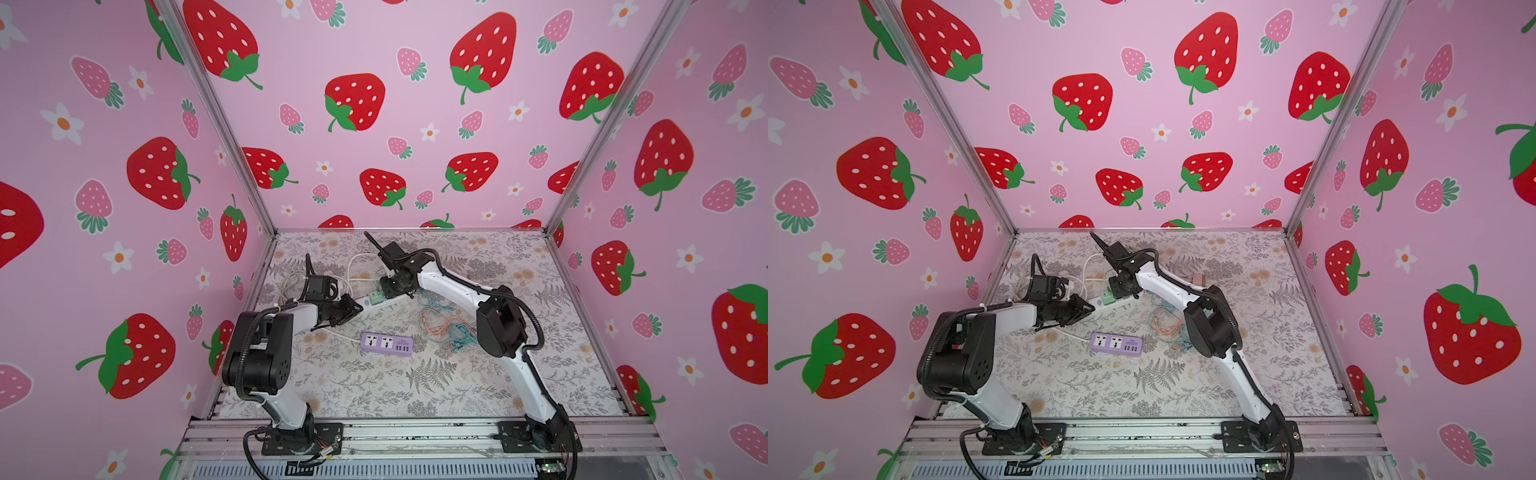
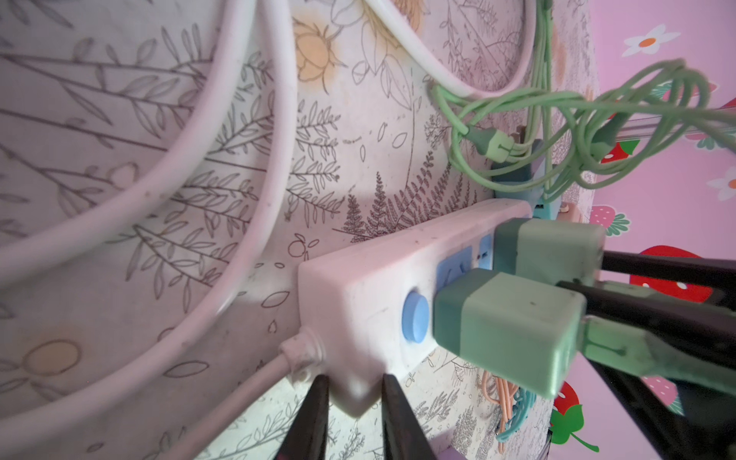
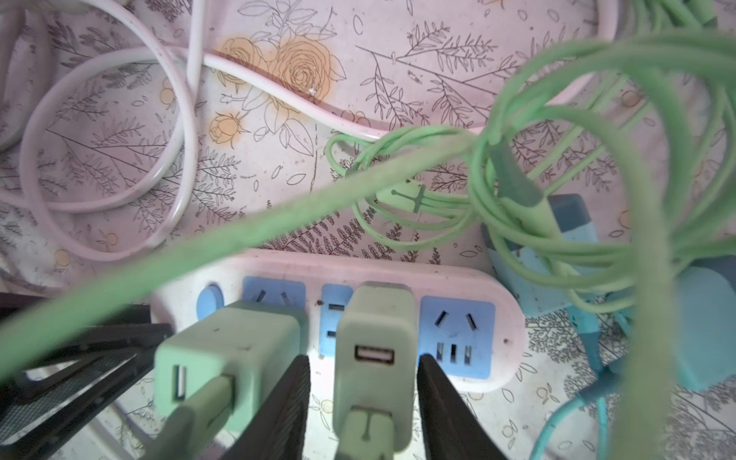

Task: Insert plugs into power strip
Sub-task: Insert the plug into the socket, then pick up the plug from the top-center of the table.

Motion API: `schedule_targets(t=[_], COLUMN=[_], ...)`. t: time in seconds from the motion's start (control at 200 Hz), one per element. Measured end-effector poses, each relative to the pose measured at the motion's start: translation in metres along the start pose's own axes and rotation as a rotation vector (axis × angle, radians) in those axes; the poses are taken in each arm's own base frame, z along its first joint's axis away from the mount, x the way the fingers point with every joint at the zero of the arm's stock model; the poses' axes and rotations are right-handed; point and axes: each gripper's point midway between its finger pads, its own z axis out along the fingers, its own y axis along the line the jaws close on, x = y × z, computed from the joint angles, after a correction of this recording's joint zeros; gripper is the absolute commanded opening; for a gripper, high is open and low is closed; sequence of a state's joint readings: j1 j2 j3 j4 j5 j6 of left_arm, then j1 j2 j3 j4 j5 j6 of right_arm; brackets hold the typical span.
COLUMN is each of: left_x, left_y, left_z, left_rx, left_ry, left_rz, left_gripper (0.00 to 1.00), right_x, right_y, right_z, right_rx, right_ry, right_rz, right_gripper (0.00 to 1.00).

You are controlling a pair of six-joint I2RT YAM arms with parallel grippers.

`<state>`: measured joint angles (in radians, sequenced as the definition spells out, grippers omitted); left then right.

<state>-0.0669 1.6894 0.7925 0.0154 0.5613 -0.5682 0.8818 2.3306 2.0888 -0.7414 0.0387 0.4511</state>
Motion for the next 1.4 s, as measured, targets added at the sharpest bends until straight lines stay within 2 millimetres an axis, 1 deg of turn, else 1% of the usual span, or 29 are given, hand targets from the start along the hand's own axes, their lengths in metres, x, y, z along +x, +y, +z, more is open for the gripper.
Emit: schedule_targets(t=[0.03,0.045,0.19,0.315,0.43,0.525,0.68,0.815,0.91,1.005,1.151,1.231,1.301,1.401], left_x=[0.000,0.000,0.000,-0.003,-0.007,-0.010,-0.014,-0.019,-0.022,-0.023,-0.023,-0.020,-0.017,-0.012], left_y=[0.000,0.000,-0.002,-0.005,-0.011,-0.016,-0.024,-0.031,-0.038,-0.047,-0.059,-0.064,-0.068,-0.072], left_z=[0.000,0.000,-0.001,-0.004,-0.010,-0.016,-0.033,-0.049,-0.062,-0.075,-0.094,-0.104,-0.112,-0.120], left_rx=[-0.001,-0.001,-0.005,-0.002,0.006,0.010,0.013,0.009,0.009,0.014,0.017,0.018,0.020,0.024], left_ry=[0.003,0.004,0.009,0.005,-0.011,-0.022,-0.050,-0.084,-0.110,-0.129,-0.158,-0.171,-0.176,-0.180], left_rz=[-0.001,-0.002,-0.005,-0.004,0.003,0.007,0.015,0.020,0.031,0.047,0.077,0.092,0.107,0.122], left_gripper=[0.28,0.29,0.35,0.43,0.47,0.51,0.57,0.61,0.62,0.63,0.65,0.65,0.66,0.66], right_x=[0.001,0.002,0.012,0.018,0.023,0.031,0.044,0.051,0.054,0.057,0.065,0.066,0.067,0.058], right_y=[0.000,0.000,-0.003,-0.002,0.001,0.003,0.004,-0.003,-0.019,-0.047,-0.091,-0.111,-0.121,-0.125], right_z=[-0.002,-0.003,-0.016,-0.029,-0.042,-0.055,-0.079,-0.097,-0.104,-0.106,-0.099,-0.093,-0.090,-0.089], right_rx=[0.000,-0.002,-0.007,-0.025,-0.061,-0.093,-0.141,-0.162,-0.159,-0.133,-0.073,-0.040,-0.018,-0.007], right_ry=[0.000,0.001,0.012,0.012,0.005,0.000,-0.020,-0.056,-0.085,-0.110,-0.132,-0.143,-0.154,-0.191], right_rz=[-0.002,-0.003,-0.006,-0.009,-0.015,-0.023,-0.033,-0.024,0.006,0.060,0.156,0.201,0.224,0.235], right_gripper=[0.51,0.55,0.63,0.64,0.64,0.64,0.64,0.64,0.62,0.62,0.60,0.59,0.59,0.58])
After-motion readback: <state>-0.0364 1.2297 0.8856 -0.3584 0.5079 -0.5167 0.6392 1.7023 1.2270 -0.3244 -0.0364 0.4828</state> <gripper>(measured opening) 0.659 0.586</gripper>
